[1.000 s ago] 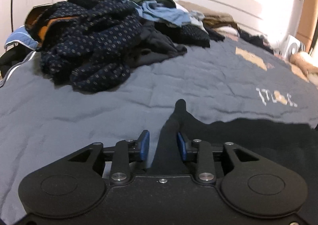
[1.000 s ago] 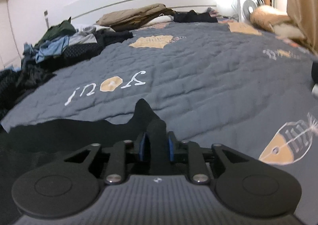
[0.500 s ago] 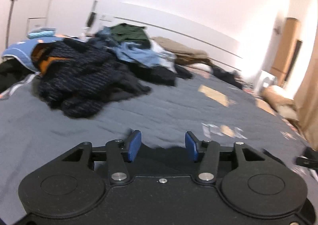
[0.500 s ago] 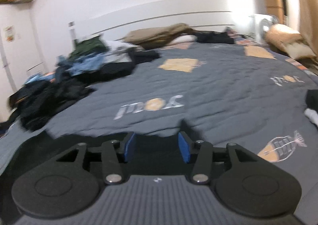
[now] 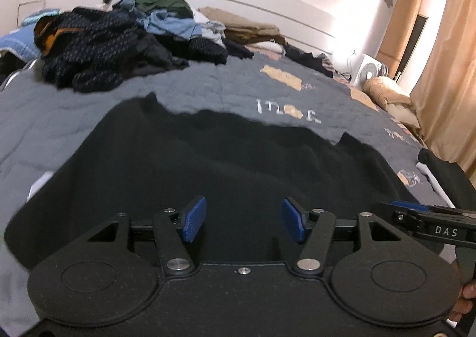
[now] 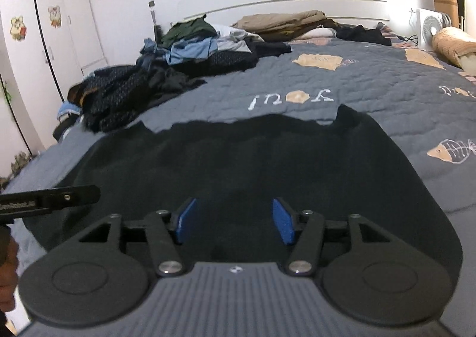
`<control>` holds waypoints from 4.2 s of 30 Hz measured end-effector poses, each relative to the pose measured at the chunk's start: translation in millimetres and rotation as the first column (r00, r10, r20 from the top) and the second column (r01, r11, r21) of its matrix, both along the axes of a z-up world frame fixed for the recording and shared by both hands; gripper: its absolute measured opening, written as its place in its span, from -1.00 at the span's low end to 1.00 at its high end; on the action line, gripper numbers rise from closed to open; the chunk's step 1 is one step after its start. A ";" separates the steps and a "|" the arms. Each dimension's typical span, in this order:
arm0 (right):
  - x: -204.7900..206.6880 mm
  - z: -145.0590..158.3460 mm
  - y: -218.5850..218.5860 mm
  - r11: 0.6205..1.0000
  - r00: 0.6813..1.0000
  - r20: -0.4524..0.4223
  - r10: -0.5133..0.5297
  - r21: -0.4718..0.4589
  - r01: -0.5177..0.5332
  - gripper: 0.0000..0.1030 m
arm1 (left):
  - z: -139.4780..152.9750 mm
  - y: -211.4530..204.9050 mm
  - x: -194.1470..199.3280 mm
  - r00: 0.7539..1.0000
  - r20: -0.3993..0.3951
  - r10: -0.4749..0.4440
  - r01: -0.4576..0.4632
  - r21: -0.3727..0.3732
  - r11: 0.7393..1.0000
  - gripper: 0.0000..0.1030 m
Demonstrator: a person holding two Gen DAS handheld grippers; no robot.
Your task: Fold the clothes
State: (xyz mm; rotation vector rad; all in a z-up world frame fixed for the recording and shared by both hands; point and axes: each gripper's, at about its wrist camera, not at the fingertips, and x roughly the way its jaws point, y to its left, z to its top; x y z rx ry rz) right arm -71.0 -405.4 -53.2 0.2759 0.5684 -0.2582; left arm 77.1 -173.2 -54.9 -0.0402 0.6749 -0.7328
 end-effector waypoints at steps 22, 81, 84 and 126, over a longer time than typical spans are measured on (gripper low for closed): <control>-55.8 -30.3 -44.2 0.978 0.970 -0.125 -0.207 -0.067 0.200 0.44 | -25.5 80.2 14.1 0.970 -0.076 0.233 -0.226 0.088 0.970 0.18; -68.5 -25.1 -61.9 0.974 0.976 0.032 -0.214 0.080 0.211 0.67 | -34.8 118.7 53.2 0.885 -0.396 0.245 -0.406 -0.395 0.824 0.54; -64.6 -38.3 -68.8 0.966 0.975 0.019 -0.220 0.141 0.215 0.67 | -42.0 118.7 52.4 0.870 -0.407 0.280 -0.429 -0.342 0.836 0.55; -7.8 -44.3 -133.6 0.843 0.993 0.068 -0.098 0.535 0.046 0.67 | 2.5 12.7 -22.1 0.994 -0.074 -0.079 0.066 -0.162 0.985 0.66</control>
